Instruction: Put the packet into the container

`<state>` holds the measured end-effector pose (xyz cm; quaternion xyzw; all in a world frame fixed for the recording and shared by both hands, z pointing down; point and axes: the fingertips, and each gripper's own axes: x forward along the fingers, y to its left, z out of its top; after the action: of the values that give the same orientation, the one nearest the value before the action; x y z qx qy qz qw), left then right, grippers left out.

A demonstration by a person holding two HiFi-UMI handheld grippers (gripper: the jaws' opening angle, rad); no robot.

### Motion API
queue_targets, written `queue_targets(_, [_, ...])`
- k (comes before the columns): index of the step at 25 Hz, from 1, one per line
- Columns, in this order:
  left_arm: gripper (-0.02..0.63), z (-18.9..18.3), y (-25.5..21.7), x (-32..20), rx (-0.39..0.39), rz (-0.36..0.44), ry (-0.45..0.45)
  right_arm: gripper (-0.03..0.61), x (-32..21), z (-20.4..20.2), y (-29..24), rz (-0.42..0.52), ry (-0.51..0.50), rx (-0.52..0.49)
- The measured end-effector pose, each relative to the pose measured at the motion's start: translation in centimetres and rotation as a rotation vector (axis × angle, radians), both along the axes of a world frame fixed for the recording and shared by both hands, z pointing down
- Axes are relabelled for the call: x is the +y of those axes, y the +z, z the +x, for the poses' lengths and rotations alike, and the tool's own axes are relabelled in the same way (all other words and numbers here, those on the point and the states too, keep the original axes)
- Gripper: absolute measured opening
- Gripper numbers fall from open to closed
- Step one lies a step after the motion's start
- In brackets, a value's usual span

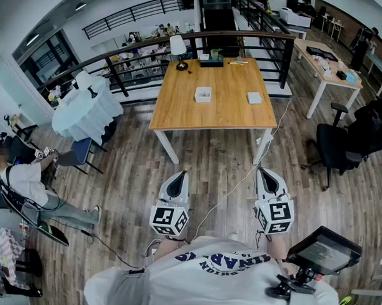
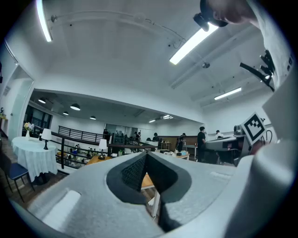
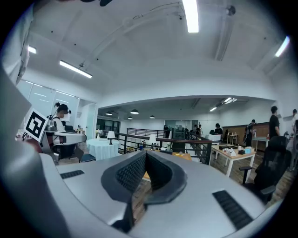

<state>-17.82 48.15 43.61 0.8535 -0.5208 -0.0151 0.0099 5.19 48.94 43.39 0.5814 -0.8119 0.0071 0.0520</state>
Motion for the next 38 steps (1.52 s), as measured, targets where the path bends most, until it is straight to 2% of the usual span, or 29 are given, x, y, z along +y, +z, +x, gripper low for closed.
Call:
queue_targets(5, [0.003, 2.8, -0.3, -2.5, -0.029, -0.009, 0.051, 0.007, -2.0, 0.5, -0.7, 0.030, -0.017, 0.015])
queue_targets(7, [0.003, 3.7, -0.3, -4.0, -0.021, -0.012, 0.053, 0.008, -3.3, 0.8, -0.7, 0.036, -0.020, 0.018])
queue_targets(14, [0.003, 8.3, 1.0, -8.6, -0.076, 0.000, 0.073, 0.008, -8.2, 2.1, 0.0, 0.058, -0.077, 0.004])
queue_targets(20, [0.003, 8.7, 2.6, -9.1, -0.101, -0.013, 0.085, 0.007, -10.4, 1.8, 1.7, 0.025, -0.091, -0.024])
queue_targets(23, [0.003, 10.2, 2.6, -11.9, -0.083, -0.036, 0.060, 0.008, -13.1, 3.7, 1.6, 0.010, -0.105, -0.011])
queue_targets(28, [0.003, 10.6, 3.4, -16.7, -0.080, -0.033, 0.047, 0.008, -18.2, 4.4, 3.3, -0.043, -0.099, -0.004])
queue_targets(33, [0.003, 10.6, 4.5, -23.8, -0.044, -0.039, 0.038, 0.008, -24.5, 4.6, 4.4, -0.064, -0.070, 0.015])
queue_targets(38, [0.003, 9.0, 5.0, -31.9, -0.004, -0.059, 0.032, 0.008, -31.6, 3.4, 4.4, -0.081, -0.047, 0.021])
